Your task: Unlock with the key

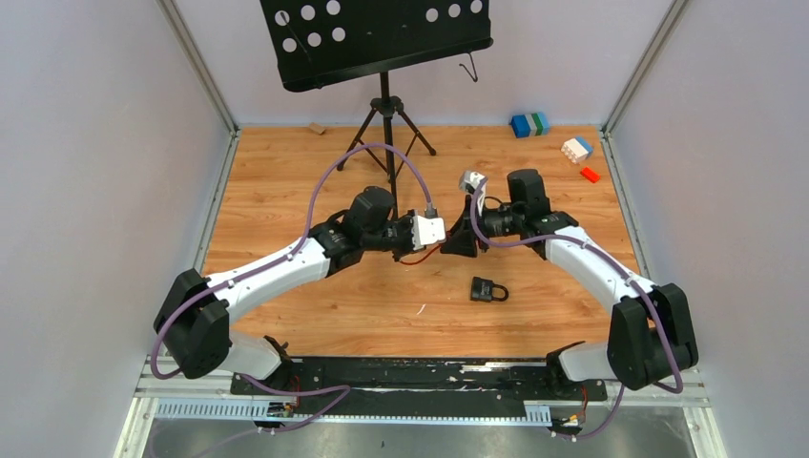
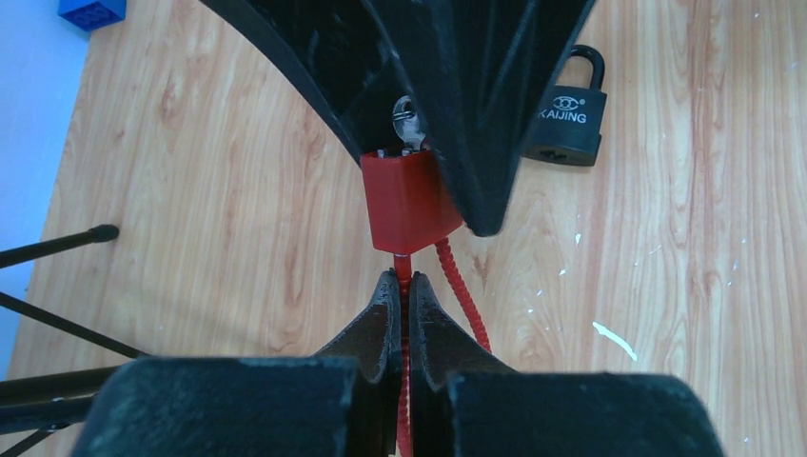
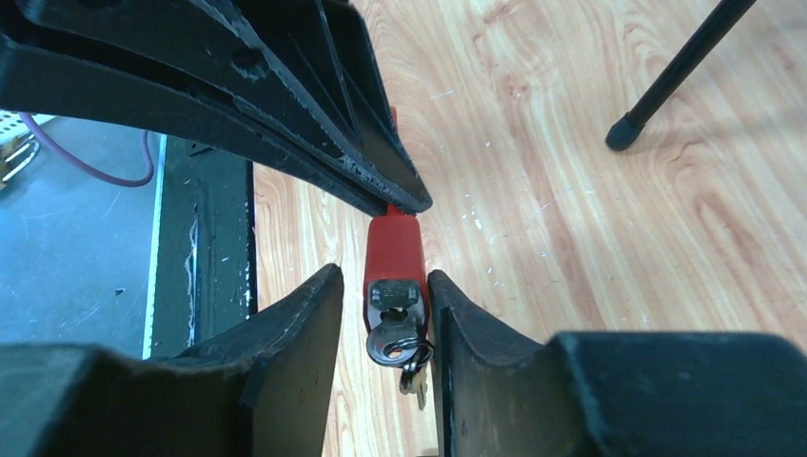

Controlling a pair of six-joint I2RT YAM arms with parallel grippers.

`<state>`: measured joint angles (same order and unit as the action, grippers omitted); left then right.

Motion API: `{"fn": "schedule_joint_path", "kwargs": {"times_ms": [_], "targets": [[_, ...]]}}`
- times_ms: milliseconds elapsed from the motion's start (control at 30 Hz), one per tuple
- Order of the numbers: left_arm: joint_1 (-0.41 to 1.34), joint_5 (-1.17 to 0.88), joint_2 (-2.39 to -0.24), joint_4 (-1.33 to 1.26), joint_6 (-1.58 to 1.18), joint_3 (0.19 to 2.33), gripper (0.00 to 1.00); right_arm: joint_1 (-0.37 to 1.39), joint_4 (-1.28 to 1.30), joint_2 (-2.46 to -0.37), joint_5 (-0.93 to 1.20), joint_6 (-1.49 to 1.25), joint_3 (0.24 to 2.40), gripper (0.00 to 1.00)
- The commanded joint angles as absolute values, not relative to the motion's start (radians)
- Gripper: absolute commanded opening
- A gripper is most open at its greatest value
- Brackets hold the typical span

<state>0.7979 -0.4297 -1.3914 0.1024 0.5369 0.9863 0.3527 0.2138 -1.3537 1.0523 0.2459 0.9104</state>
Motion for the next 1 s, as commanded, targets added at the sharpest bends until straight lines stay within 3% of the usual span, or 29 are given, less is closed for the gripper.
{"fn": "schedule_joint_path", "kwargs": {"times_ms": [0, 400, 733, 833, 967], "targets": [[0.815, -0.405, -1.378, 0.126, 0.604, 1.036, 0.0, 0.378, 0.276, -1.372, 1.068, 0.308, 0.954, 0.41], [0.843, -0.377, -1.397, 0.155, 0.64, 1.036, 0.0, 0.395, 0.293, -1.403, 1.053, 0.314, 0.979, 0.52], [0.851, -0.375, -1.396, 0.15, 0.627, 1.039, 0.0, 0.421, 0.314, -1.442, 1.042, 0.326, 0.994, 0.46], [0.851, -0.377, -1.396, 0.149, 0.624, 1.041, 0.0, 0.421, 0.317, -1.442, 1.043, 0.327, 0.997, 0.33], [0.851, -0.375, -1.392, 0.15, 0.627, 1.033, 0.0, 0.422, 0.32, -1.434, 1.047, 0.331, 1.0, 0.02]]}}
